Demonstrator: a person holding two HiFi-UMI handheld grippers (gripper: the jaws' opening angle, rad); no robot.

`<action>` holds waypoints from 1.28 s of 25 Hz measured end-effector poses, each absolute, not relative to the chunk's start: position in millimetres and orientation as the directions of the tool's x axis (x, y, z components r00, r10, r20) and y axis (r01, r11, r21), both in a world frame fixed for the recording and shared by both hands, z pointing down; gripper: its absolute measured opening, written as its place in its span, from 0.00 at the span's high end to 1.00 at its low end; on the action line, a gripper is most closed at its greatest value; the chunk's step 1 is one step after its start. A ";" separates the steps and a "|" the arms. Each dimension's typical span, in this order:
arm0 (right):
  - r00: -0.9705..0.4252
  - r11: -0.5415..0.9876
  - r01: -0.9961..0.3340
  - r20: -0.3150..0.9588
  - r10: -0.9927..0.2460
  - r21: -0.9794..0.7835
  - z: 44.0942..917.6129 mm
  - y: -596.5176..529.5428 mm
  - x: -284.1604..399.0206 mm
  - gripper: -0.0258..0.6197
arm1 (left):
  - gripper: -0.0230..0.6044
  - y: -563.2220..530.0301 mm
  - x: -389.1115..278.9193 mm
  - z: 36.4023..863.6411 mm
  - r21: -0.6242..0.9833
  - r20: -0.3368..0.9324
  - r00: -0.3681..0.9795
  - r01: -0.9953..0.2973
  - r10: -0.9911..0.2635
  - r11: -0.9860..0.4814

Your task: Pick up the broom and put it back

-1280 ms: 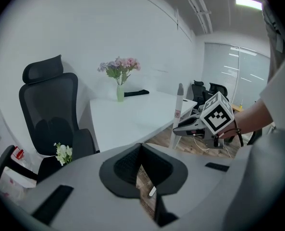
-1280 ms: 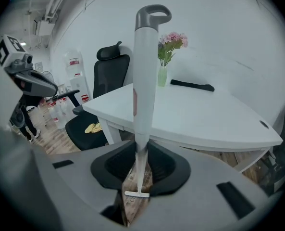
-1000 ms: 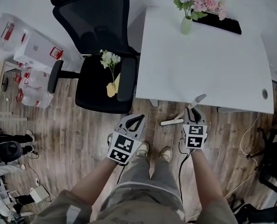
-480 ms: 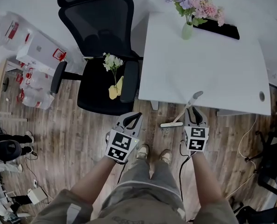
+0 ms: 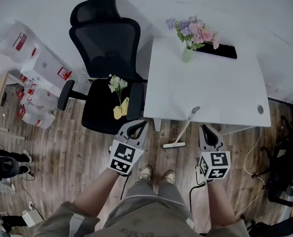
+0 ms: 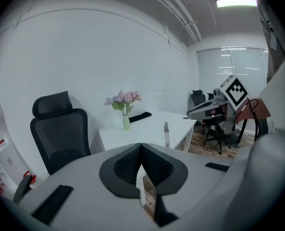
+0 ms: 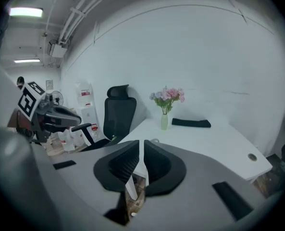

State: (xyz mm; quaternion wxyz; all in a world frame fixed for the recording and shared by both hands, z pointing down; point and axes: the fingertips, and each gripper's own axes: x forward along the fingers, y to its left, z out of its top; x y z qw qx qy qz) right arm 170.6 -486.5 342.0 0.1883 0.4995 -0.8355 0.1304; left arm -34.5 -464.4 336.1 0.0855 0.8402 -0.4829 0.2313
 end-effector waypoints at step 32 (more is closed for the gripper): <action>-0.530 0.521 -0.847 0.080 -0.844 -0.108 118.0 -365.8 216.9 0.90 | 0.94 -383.6 24.0 146.2 -0.183 0.187 0.574 -0.777 -0.798 -0.602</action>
